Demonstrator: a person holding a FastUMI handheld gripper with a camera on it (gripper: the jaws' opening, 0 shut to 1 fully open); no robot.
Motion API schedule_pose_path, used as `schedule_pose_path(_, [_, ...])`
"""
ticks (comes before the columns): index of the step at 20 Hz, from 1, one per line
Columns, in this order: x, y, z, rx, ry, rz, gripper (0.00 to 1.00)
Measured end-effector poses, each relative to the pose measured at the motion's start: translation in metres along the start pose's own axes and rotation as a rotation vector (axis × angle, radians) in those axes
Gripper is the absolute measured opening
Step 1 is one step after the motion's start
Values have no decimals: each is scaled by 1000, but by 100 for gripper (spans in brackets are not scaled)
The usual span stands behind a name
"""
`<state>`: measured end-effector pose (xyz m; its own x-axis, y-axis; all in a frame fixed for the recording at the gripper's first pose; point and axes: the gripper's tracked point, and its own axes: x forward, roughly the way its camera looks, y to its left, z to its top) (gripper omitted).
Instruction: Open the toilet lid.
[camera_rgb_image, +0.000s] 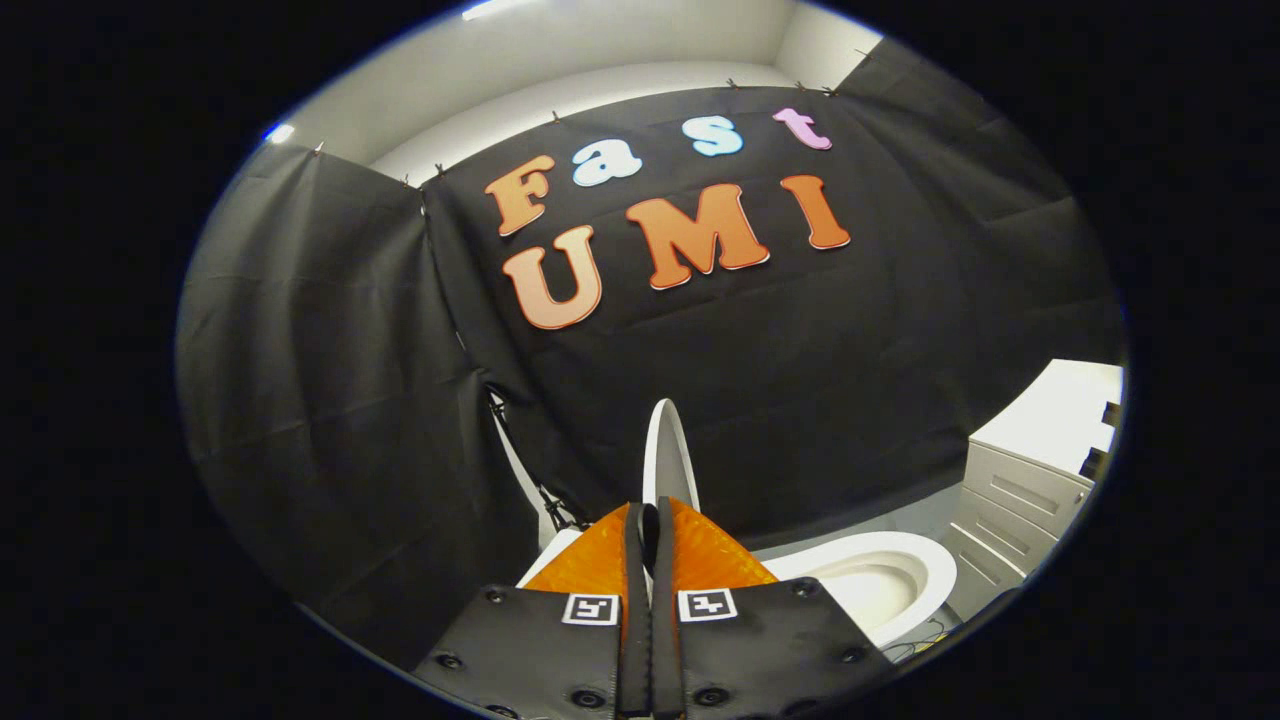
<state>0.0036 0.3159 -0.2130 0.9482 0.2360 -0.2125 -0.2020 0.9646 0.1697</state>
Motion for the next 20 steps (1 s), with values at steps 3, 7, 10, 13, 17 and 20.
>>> schedule_pose_path(3, [2,21,-5,-16,6,27,8])
schedule_pose_path(7, [4,48,-14,-47,21,59,8])
schedule_pose_path(10, [7,67,-22,-74,31,81,8])
schedule_pose_path(13, [10,85,-30,-95,42,102,8])
schedule_pose_path(17, [13,104,-40,-115,57,132,8])
schedule_pose_path(20, [16,118,-49,-112,76,155,8])
